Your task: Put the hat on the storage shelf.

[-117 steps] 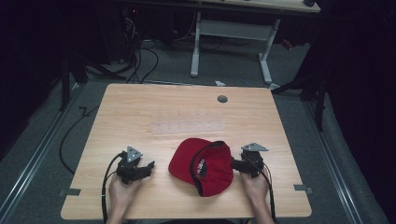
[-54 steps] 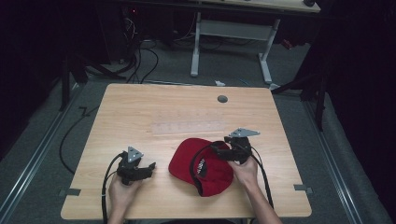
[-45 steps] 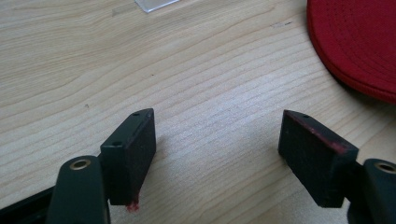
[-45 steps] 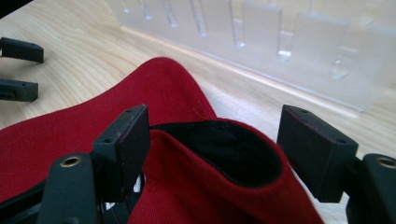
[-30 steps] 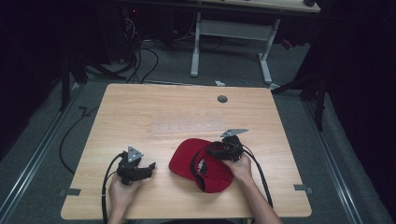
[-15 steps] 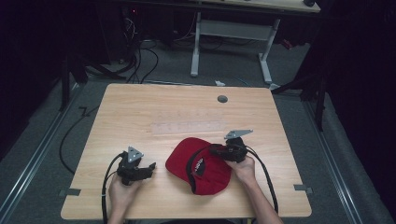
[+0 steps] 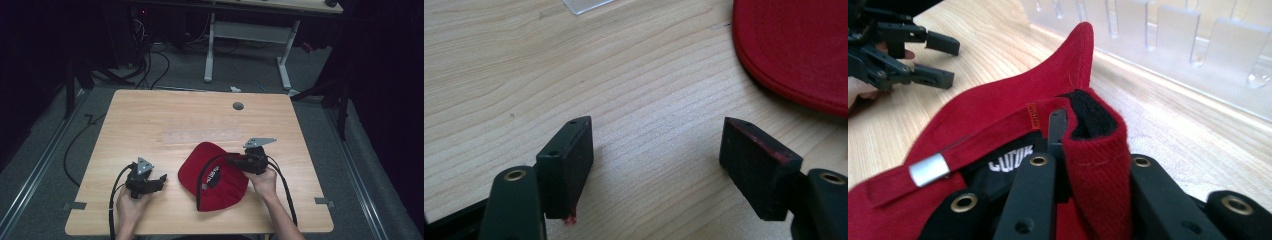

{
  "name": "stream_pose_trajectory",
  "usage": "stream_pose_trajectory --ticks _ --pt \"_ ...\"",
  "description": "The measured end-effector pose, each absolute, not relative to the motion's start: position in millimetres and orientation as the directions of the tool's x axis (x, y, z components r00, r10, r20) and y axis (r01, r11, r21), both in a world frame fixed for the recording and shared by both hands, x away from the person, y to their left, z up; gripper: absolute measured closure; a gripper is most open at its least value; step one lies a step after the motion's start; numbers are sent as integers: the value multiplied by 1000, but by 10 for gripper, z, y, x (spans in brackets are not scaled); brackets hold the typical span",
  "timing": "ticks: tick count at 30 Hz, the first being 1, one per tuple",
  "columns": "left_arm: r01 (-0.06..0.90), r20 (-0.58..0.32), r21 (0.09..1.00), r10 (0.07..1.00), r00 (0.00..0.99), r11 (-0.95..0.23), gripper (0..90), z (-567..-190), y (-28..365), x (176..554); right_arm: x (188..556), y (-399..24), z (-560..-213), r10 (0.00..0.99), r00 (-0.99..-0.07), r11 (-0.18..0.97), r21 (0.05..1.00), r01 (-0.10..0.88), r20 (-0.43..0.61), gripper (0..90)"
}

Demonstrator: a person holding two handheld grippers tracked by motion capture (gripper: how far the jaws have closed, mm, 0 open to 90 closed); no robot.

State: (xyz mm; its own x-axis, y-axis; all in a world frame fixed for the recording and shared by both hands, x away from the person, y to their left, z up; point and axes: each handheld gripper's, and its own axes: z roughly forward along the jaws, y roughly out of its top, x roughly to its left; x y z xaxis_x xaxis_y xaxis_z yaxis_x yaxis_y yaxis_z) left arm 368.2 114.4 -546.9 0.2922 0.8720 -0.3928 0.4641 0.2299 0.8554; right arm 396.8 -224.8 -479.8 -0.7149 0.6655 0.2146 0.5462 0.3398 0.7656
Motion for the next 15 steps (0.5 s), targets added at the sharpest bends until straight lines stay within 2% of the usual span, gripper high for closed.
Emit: stream_pose_trajectory --ticks 7,15 --pt "466 -392 855 871 295 227 297 -5469 1143 3679 3915 -2292 -4670 677 -704 317 778 542 214 821" --pt "475 -399 848 873 282 234 224 -5471 1135 3687 3861 -2339 -4513 686 -700 311 789 530 200 821"
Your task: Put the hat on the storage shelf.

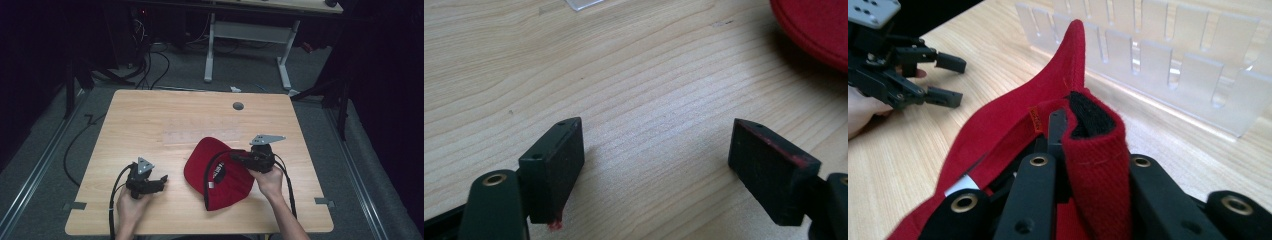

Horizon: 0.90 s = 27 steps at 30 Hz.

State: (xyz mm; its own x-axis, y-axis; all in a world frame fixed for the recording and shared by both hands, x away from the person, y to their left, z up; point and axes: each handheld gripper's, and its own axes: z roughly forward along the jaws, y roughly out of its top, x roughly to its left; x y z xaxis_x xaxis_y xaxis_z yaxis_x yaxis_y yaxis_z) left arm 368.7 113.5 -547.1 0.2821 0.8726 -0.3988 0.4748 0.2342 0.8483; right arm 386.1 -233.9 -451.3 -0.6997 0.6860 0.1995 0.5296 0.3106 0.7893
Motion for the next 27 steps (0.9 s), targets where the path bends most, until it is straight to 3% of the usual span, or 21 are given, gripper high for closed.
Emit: stream_pose_trajectory --ticks 3,8,18,27 --pt "474 -395 850 874 284 230 215 -5473 1128 3679 3842 -2351 -4439 687 -700 304 800 518 192 820" --pt "454 -366 869 872 325 195 287 -5466 1065 3589 3823 -2371 -4354 695 -691 290 804 520 196 821" --pt "413 -321 903 824 466 118 250 -5321 758 3367 3814 -2348 -4210 700 -684 270 810 521 207 821" --pt "403 -320 910 782 535 97 223 -5220 556 3287 3844 -2277 -4137 696 -680 248 812 529 230 820"
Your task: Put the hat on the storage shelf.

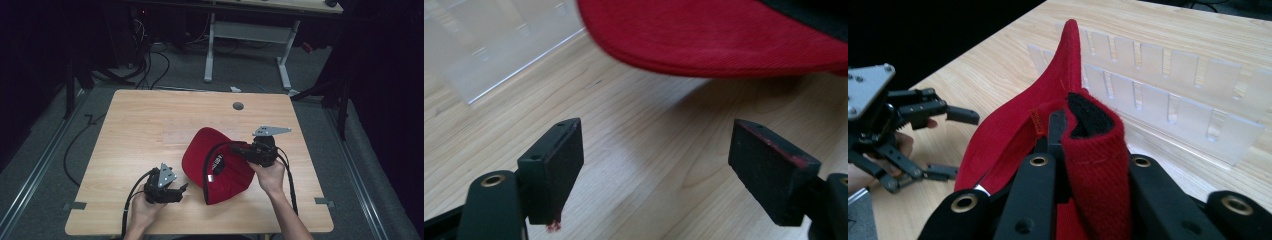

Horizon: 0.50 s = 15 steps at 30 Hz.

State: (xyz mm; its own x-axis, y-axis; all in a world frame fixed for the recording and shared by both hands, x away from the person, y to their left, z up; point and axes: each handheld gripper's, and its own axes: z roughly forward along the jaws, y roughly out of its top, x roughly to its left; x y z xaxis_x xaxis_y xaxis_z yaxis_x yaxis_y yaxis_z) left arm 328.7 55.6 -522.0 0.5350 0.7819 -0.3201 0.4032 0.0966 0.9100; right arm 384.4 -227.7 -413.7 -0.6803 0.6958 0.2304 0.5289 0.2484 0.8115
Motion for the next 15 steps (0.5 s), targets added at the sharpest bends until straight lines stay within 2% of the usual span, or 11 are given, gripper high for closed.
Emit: stream_pose_trajectory --ticks 10,15 --pt "409 -340 907 754 562 104 210 -5177 433 3265 3853 -2168 -4083 691 -680 239 812 533 243 820" --pt "382 -333 916 761 556 122 216 -5122 456 3231 3849 -2131 -4112 699 -672 244 801 547 246 819"
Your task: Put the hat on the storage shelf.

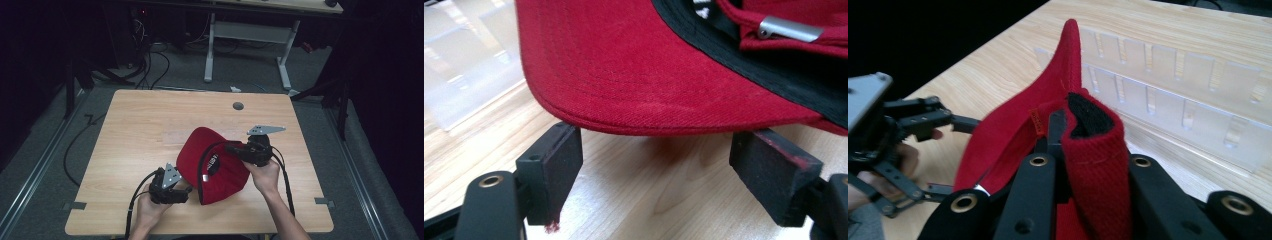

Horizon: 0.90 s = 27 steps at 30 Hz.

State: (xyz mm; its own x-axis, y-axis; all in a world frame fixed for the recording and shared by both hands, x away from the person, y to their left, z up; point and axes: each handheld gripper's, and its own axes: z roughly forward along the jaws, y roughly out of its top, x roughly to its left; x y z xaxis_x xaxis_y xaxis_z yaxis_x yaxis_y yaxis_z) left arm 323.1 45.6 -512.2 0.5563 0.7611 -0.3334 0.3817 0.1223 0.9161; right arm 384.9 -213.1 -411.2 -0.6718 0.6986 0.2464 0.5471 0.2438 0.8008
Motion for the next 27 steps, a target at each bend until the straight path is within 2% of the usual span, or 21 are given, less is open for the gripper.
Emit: stream_pose_trajectory --ticks 10,27 --pt "345 -299 931 787 540 117 209 -5111 470 3217 3833 -2128 -4160 722 -652 264 779 569 231 818" --pt "323 -243 945 779 578 55 202 -5028 439 3165 3829 -2127 -4173 738 -633 281 745 604 235 816"
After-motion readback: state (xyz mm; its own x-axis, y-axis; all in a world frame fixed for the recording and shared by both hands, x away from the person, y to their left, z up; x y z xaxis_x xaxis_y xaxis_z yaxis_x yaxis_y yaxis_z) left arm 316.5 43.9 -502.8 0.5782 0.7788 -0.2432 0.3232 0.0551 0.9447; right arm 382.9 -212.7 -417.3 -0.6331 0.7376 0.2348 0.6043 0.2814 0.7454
